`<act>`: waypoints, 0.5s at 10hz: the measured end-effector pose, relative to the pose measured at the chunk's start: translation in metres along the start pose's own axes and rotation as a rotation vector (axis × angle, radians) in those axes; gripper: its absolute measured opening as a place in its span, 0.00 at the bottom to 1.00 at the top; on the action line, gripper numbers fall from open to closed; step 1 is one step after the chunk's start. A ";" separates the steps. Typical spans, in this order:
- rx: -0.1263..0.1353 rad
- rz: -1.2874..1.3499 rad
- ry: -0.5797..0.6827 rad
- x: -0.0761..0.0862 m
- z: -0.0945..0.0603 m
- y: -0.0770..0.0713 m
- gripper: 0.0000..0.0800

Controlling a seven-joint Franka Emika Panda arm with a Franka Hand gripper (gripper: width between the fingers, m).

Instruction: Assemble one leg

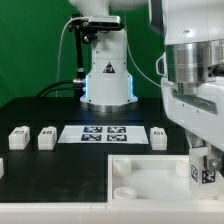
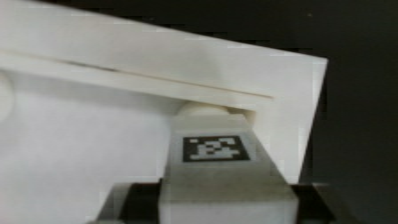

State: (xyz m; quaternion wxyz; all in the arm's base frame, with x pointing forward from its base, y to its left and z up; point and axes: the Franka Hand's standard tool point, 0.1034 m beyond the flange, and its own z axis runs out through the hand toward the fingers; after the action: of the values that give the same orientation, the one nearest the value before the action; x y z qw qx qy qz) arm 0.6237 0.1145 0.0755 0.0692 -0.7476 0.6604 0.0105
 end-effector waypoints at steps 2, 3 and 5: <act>-0.002 -0.003 0.000 -0.001 0.001 0.001 0.37; -0.002 -0.034 0.000 -0.002 0.002 0.001 0.58; -0.021 -0.309 0.026 -0.006 0.004 0.003 0.76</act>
Offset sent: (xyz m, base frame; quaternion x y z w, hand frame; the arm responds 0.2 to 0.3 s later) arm 0.0000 0.0000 0.0000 0.0000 0.0000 -0.0899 0.9960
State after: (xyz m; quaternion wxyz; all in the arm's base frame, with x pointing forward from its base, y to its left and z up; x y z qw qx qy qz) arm 0.6198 0.1209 0.0724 0.0535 -0.8412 0.5381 -0.0032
